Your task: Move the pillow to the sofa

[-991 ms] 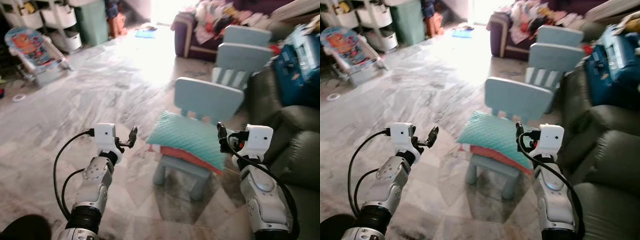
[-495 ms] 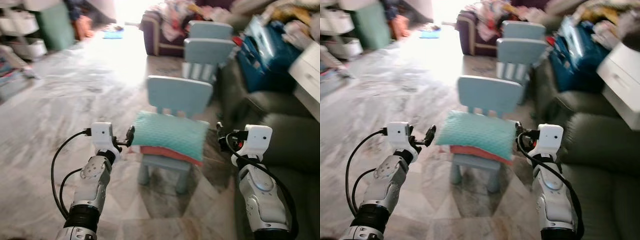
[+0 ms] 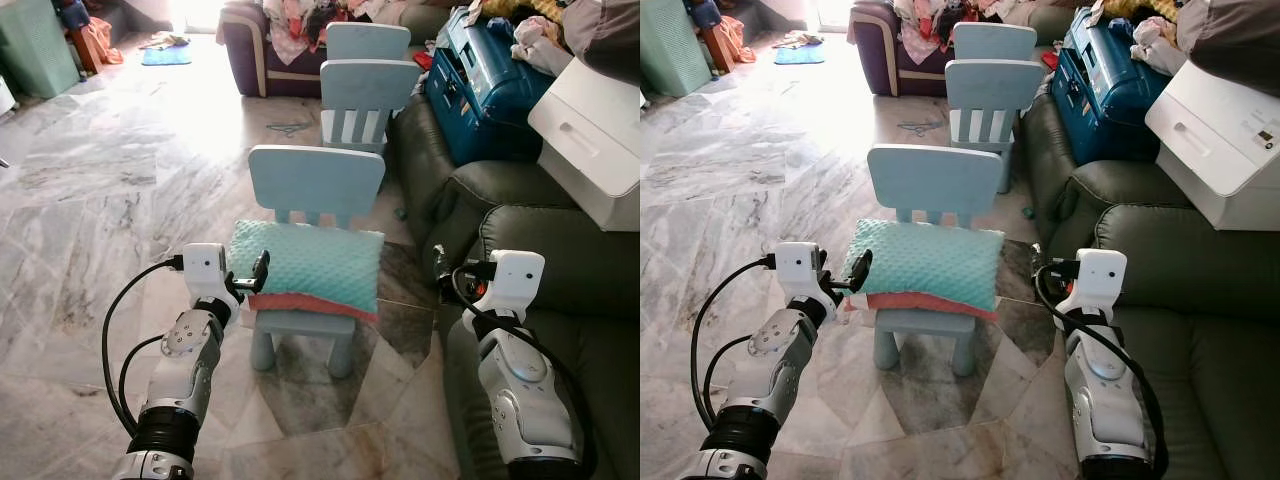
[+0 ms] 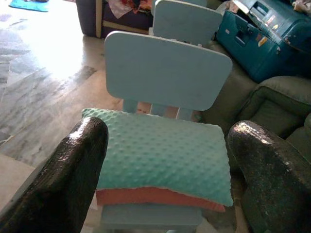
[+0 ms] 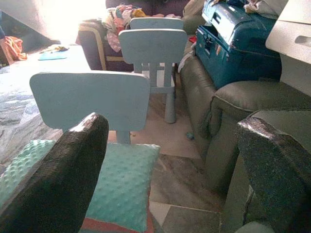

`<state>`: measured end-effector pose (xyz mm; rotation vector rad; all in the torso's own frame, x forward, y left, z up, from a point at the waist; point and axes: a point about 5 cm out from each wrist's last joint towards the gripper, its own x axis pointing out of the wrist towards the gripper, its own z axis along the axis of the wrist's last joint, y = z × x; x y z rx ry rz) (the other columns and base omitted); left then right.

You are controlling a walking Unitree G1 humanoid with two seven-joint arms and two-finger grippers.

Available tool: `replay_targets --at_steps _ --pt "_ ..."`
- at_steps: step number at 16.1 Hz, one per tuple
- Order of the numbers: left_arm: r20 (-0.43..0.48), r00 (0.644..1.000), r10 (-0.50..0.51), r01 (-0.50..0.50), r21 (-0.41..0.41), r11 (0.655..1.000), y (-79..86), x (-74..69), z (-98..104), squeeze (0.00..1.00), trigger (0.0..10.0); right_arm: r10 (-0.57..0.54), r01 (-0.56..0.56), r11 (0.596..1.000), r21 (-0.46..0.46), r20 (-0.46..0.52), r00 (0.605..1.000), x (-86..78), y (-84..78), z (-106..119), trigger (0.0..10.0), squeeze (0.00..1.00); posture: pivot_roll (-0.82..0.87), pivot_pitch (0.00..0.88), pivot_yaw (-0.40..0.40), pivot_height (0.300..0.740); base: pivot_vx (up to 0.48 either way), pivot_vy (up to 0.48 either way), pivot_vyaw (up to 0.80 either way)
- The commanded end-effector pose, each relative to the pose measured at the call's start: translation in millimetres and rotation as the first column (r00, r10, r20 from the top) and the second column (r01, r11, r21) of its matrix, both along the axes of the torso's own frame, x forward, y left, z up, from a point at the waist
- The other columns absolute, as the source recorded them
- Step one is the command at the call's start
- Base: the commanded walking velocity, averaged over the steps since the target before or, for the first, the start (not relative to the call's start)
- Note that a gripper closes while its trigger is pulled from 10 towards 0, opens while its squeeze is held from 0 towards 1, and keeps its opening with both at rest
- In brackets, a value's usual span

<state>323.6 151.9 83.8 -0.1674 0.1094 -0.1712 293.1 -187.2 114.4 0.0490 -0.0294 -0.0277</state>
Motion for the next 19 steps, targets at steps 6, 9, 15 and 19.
replay_targets --at_steps 6,9,15,19 --pt "-0.016 1.0 -0.003 0.003 0.017 1.0 3.1 1.3 -0.2 0.0 10.0 -0.006 0.006 1.0 0.011 -0.008 1.0 -1.2 -0.7 -0.4 10.0 0.0 -0.15 0.054 -0.008 0.74 0.0 0.0 -0.8" --pt "-0.011 1.0 0.002 -0.002 0.023 1.0 7.0 1.1 0.2 0.0 10.0 -0.007 0.007 1.0 0.015 -0.009 1.0 -1.4 -0.3 -1.1 10.0 0.0 -0.14 0.056 -0.007 0.74 0.0 0.0 -0.53" --pt "0.01 1.0 -0.003 0.003 0.024 1.0 8.0 0.4 3.9 0.0 10.0 -0.006 0.007 1.0 0.026 -0.012 1.0 -0.3 1.8 -2.1 10.0 0.0 -0.14 0.059 -0.004 0.74 0.0 0.0 -0.53" --pt "0.005 1.0 -0.01 0.01 0.023 1.0 7.9 0.7 4.0 0.0 10.0 -0.005 0.005 1.0 0.015 0.001 1.0 -1.1 2.0 -1.1 10.0 0.0 -0.14 0.061 -0.003 0.74 0.0 0.0 -0.5"
